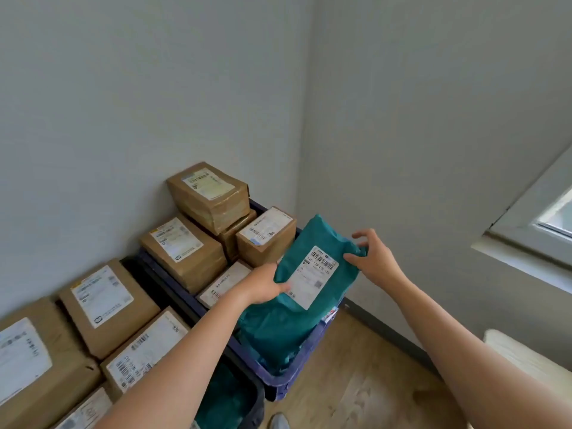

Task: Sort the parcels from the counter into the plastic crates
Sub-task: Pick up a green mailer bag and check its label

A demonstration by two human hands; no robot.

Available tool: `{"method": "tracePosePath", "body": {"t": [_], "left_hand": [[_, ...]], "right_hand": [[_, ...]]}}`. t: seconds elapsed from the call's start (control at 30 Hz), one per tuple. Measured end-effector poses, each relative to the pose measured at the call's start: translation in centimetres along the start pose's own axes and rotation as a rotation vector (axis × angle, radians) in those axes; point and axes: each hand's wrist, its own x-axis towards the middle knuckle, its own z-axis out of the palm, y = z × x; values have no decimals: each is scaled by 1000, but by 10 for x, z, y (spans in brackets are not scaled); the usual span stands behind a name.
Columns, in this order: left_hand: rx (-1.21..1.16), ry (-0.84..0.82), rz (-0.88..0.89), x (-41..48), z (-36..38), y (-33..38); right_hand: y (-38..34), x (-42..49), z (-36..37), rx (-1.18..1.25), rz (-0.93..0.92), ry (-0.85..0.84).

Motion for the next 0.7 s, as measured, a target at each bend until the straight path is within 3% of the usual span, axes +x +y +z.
{"method": "tracePosePath", "body": {"t": [0.13,0.23,0.37,0.47,0.53,0.63,0.7], "left_hand": [[160,-204,-149,36,22,-41],[293,-246,-261,54,38,-74],[596,-43,-205,48,53,-71],[769,103,-49,43,63,-53],[731,24,50,44,70,-47],[642,-227,-13,57,82,-57],[647,-291,-38,65,92,-69]], "right_hand": [[9,33,39,-480,-71,-169],[8,47,67,-776,-148,-259],[8,56,96,-1002,-246,-236],[8,49,119,-1068,-420,-205],[6,42,134,-1084,-395,-349],[14,47,148,-1123,-213,-555],[21,55,149,-1126,-150,-618]]}}
